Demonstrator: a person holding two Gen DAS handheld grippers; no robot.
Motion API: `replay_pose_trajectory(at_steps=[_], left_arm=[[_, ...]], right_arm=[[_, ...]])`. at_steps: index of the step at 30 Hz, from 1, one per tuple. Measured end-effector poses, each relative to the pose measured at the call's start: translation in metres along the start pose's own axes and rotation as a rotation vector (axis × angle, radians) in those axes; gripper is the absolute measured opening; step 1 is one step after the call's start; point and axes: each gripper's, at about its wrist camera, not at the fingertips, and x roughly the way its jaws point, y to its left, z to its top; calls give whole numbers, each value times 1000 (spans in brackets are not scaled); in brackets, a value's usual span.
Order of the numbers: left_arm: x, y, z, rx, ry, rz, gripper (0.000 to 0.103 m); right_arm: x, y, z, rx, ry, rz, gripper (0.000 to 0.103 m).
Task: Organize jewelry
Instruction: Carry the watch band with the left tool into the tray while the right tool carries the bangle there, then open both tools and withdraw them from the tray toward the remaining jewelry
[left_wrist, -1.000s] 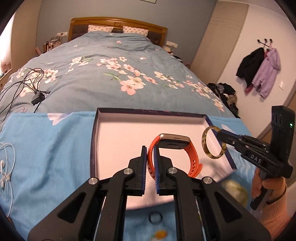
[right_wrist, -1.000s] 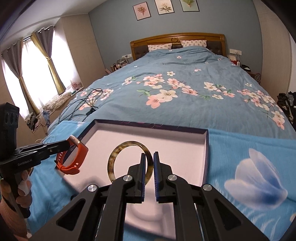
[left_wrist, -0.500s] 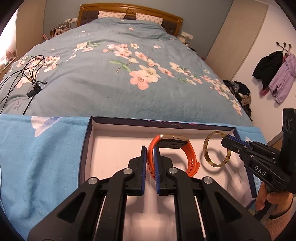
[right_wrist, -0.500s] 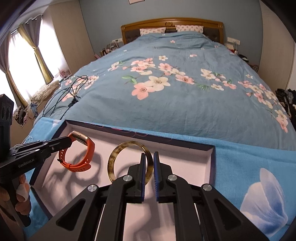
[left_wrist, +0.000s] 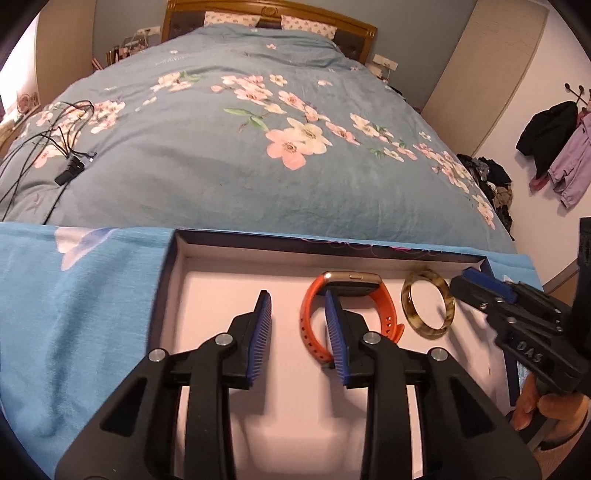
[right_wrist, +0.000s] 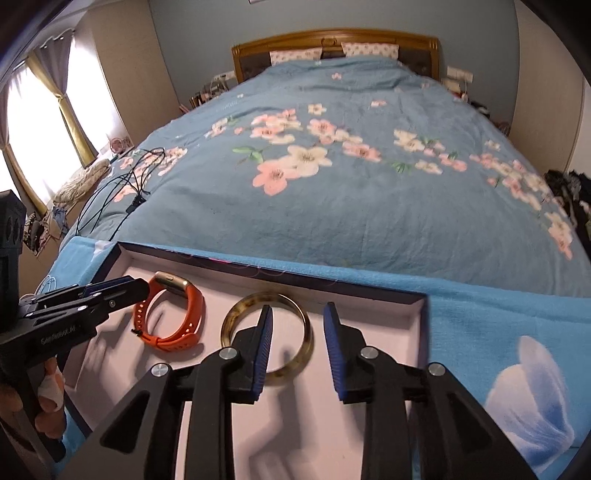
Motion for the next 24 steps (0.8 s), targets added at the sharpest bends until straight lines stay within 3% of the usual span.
replay_pose_trajectory(at_steps=[5,8,11,13,16,20,24], left_arm=[[-23,11,-16,15,-39,0,32],[-38,16,-30,39,-42,-7,36],[-50,20,-47,68,-31,-12,38],[-54,21,-55,74,-21,-20,39],[-54,27,-68,55,24,-48,40],[-60,28,-81,63,26,-41,39],[-64,27,-89,75,28,-35,39]], right_arm=[[-37,-8,-13,-12,-83,-25,29],[-57,-17,-28,-30,-110,-72,38],[-61,-26,-41,-39,-87,-123,39],[-53,-31,-46,-40,-42,-109,39],[-36,-34,-50,-30,11,-89,28],[-30,-33,-48,-24,2,-95,16],[-27,-28,-48,-38,3,-93,15]])
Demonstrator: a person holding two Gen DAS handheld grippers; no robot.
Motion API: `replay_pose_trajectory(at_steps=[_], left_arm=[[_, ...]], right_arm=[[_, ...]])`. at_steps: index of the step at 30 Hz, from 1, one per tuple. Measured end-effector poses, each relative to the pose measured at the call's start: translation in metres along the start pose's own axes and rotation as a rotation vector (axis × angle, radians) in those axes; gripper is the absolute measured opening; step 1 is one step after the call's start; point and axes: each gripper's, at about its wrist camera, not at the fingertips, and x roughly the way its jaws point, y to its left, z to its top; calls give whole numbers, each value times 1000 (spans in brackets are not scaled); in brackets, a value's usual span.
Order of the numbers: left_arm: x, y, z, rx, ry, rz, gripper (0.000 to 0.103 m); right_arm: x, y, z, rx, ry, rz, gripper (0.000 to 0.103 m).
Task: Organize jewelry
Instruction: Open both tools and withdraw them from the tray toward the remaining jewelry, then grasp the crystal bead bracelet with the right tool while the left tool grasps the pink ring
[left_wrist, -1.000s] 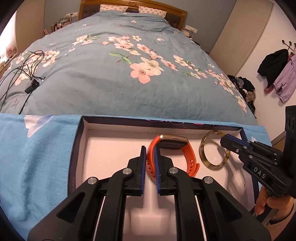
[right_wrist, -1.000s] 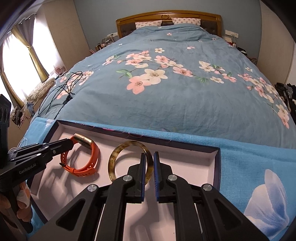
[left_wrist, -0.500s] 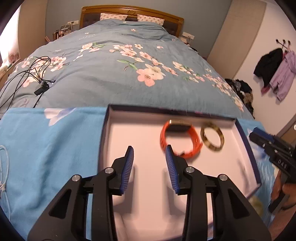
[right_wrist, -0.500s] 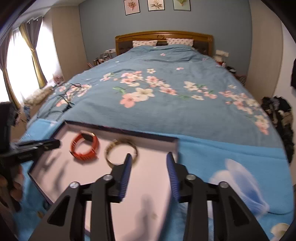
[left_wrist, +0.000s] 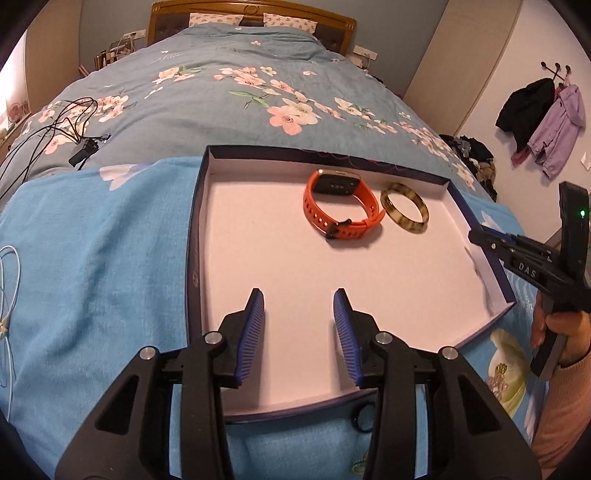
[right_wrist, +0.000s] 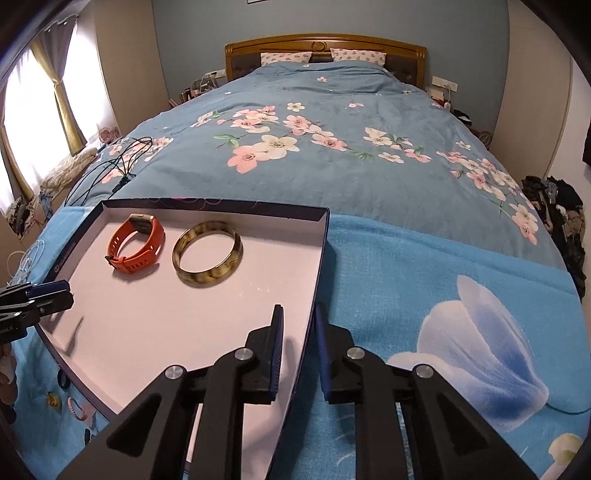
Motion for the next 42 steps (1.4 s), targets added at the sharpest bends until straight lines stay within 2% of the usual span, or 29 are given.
replay_pose_trajectory(at_steps=[1,4,6,9,10,12,14,19,21,24,30,35,40,42], left_arm=[[-1,0,-1,3,0,3,39],[-3,-2,-3,-1,0,2,40],[-5,-3,-4,-7,1,-3,42],[-16,-3,-9,-11,-43,22,44],[-21,-4,-11,-7,-61,22,45],[-31,-6,-15,10,-96,9,47],[-44,-14,-21,48,-136,-2,48],[-70,-36,-40,154,-199,-21,50],[-78,-43,-50,184,-214,-26,55],[-87,-50,-68,232,-219,-30,56],[-86,-63,-94,301,-188,-21,56],[-80,-67,-99,316,-177,-44,57],[-74,-71,-97,310,-171,-56,57],[-73,-72,-97,313,-169,-63,58]], right_arm=[[0,1,0,-4,-2,2,16],[-1,2,-1,-7,-6,28,25],[-7,3,-3,3,-24,27,26],[-30,5,-9,0,-93,8,26],[-42,8,-13,-12,-121,24,27],[-62,17,-25,-50,-141,110,33],[-79,29,-40,-109,-150,172,34],[-100,58,-77,-211,-113,284,34],[-105,69,-89,-262,-108,286,34],[-108,86,-106,-321,-93,281,34],[-100,95,-118,-332,-62,254,34],[-91,98,-122,-325,-39,238,33],[-86,102,-124,-355,-26,183,25],[-86,100,-125,-349,-26,185,15]])
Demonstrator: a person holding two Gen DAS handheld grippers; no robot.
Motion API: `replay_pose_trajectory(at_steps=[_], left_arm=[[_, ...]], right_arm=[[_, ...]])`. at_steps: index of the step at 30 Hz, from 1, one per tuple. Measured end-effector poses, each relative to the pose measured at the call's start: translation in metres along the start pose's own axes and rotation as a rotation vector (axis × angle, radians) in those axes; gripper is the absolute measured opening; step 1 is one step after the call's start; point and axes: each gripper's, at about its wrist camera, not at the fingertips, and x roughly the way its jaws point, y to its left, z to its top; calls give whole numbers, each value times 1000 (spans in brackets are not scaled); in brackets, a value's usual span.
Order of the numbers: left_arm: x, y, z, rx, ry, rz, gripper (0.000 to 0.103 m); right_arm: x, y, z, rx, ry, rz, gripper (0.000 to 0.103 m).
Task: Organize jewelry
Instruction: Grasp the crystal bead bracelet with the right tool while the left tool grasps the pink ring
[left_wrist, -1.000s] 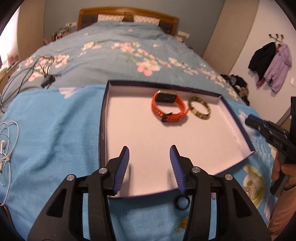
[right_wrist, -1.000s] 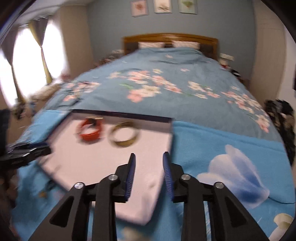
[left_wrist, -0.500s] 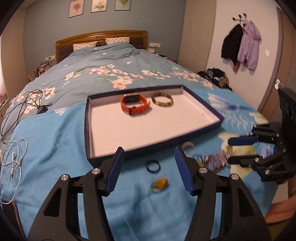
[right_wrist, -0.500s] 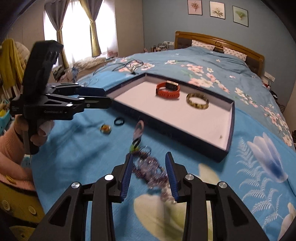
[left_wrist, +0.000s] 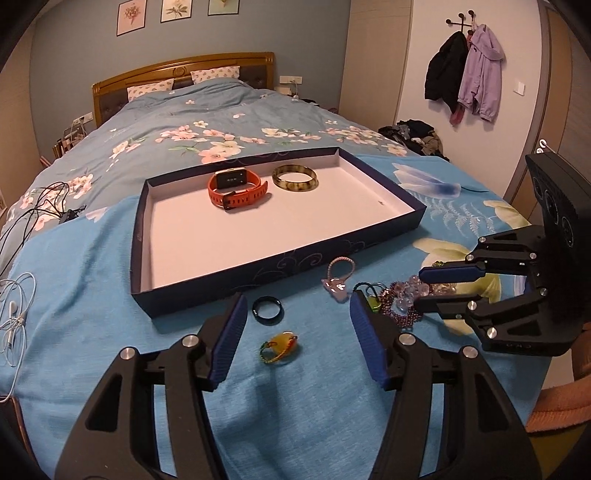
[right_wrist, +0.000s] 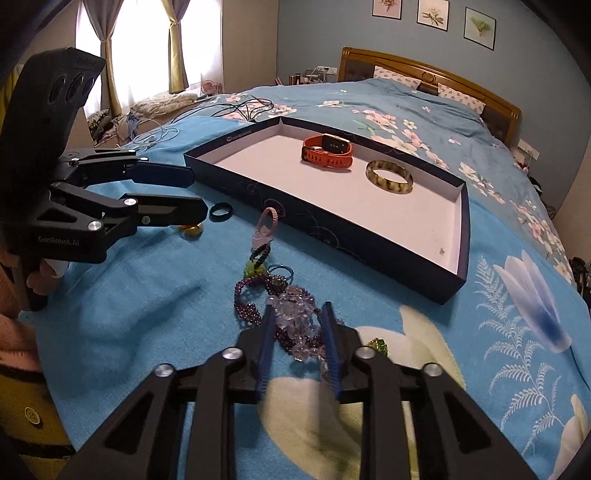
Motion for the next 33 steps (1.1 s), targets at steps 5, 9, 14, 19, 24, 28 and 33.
replay_pose_trajectory(at_steps=[5,9,14,19,24,28,33], left_arm=[[3,-3,1,12,4,-9,58],[8,-7,3,30,14,-15,58],[17,-12,7,57,27,-29,55],[29,-12,14,47,54,-57,45],[38,-9,19,31,73,-79,42],[45,-9,22,22,91,-93,37],[56,-15,26,36,115,-99,37]], right_arm=[[-7,-1,-2,6,-27,0,7],[-19,-14,0,69,-70,38,7],[-45,-35,3,154,-153,55,7],[-64,-44,7,189,-215,46,7],[-67,-48,11,202,-237,56,7],[-64,-47,11,210,-240,67,7],[-59,-45,12,211,-235,76,7]])
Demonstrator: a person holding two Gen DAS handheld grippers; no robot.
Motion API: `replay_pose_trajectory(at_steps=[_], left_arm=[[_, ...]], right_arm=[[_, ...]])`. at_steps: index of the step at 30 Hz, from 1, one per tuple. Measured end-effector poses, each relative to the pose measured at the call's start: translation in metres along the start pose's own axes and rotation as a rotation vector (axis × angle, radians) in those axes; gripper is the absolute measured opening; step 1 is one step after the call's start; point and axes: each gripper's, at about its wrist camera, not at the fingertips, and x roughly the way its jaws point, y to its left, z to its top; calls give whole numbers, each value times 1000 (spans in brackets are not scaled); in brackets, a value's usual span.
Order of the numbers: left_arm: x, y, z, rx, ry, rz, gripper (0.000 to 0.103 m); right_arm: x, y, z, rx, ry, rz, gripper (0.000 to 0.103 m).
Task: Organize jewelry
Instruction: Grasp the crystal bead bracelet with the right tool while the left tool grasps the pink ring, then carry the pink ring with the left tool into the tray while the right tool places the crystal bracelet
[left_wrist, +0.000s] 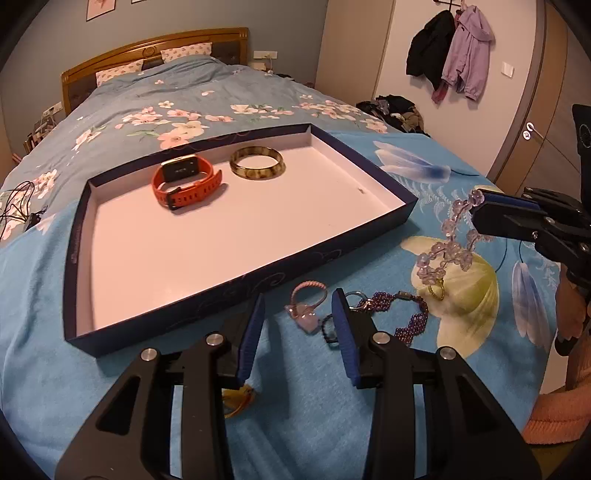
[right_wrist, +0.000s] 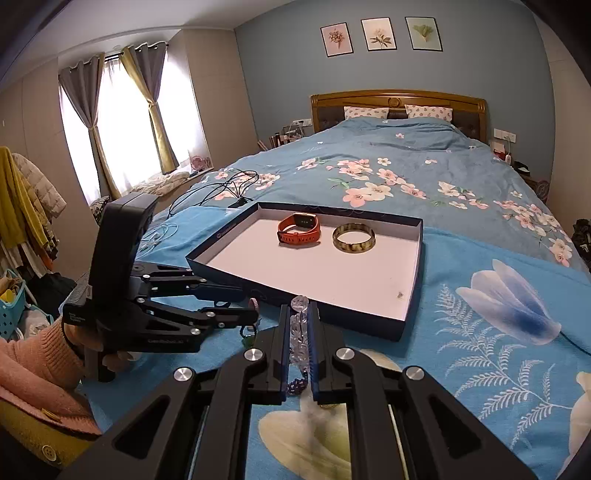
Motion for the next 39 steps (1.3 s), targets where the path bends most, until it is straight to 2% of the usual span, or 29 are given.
replay_pose_trajectory(at_steps=[3,5,12,25,39], left_arm=[[6,-2,3,-5,13,-1,30],[11,-1,5,-16,20,-4,20],[4,-1,4,-19,-9,-1,18],[-40,4,14,-44,-110,4,18],[-45,27,40,-54,-146,83,18]], right_arm=[[3,0,-1,6,2,6,7],[3,1,-1,5,3,10,7],[6,1,2,9,-4,21,7],[8,-1,20,11,-37,29,7],[34,-8,61,-25,-61,25,7]])
